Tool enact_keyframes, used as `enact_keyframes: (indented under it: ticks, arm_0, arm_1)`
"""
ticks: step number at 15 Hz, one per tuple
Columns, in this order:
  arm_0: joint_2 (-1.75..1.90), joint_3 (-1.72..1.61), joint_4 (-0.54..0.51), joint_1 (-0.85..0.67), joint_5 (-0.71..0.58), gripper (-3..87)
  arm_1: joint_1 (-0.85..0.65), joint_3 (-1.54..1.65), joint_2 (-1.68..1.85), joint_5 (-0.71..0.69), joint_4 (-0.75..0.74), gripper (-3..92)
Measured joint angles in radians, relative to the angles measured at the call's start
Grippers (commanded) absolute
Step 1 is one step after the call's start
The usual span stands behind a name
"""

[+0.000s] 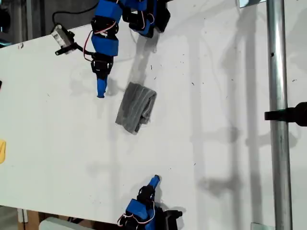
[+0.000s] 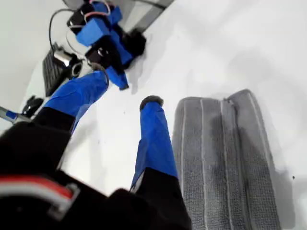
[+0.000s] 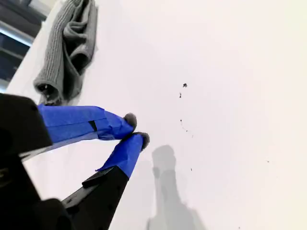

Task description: Grasp corners of a towel and fold twice.

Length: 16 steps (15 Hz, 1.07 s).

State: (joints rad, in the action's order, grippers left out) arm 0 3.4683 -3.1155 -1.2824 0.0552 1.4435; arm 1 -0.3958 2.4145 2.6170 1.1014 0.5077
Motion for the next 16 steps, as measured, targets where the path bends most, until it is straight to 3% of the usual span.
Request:
enact_keyframes:
  ticks: [4, 5, 6, 7, 10, 13, 16]
  arm_0:
    - [0.0, 0.0, 0.0, -0.026, -0.112, 3.0]
    - [0.0, 0.0, 0.0, -0.028, -0.17, 2.6]
    - [0.0, 0.0, 0.0, -0.029, -0.291, 2.4]
    - [0.0, 0.0, 0.0, -0.025, -0.431, 2.2]
    - [0.0, 0.0, 0.0, -0.025, -0.472, 1.9]
    - [0.0, 0.0, 0.0, -0.023, -0.477, 1.9]
    - [0.0, 0.0, 0.0, -0.023, -0.477, 1.9]
  arm_1:
    - [-0.044, 0.225, 0.632, 0.084, 0.509, 17.7]
    - [-0.048, 0.25, 0.653, 0.101, 0.563, 15.0]
    - [-0.051, 0.275, 0.65, 0.114, 0.615, 1.9]
    - [-0.061, 0.298, 0.673, 0.115, 0.669, -0.3]
    - [-0.066, 0.379, 0.676, 0.121, 0.704, -0.3]
    - [-0.137, 0.485, 0.669, 0.265, 0.842, 2.7]
    - [-0.201, 0.486, 0.676, 0.291, 0.894, 2.7]
